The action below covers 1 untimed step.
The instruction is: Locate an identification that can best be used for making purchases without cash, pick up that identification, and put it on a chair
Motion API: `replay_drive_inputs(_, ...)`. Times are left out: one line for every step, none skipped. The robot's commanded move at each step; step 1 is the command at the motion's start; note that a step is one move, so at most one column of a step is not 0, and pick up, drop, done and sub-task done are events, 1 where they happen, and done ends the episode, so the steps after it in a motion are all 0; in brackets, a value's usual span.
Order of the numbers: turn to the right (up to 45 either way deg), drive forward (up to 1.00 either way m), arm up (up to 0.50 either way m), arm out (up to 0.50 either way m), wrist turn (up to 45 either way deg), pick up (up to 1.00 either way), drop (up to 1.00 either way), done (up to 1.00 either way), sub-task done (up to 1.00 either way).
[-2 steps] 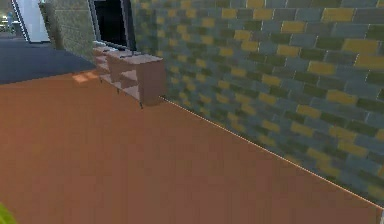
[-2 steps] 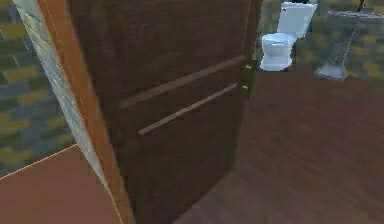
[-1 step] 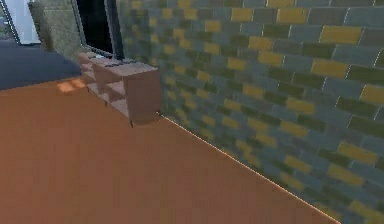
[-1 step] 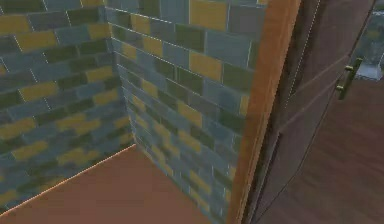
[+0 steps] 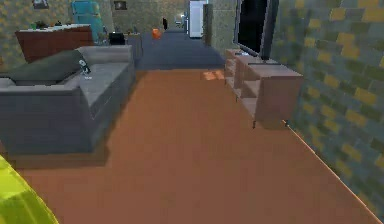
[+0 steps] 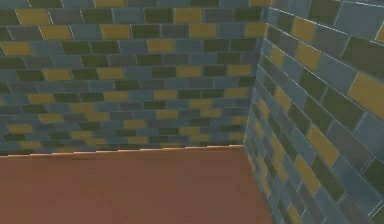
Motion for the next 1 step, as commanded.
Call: replay_drive_inputs(0.0, 0.90, 0.00, 0.00, 0.0, 0.00, 0.00, 0.00, 0.00)
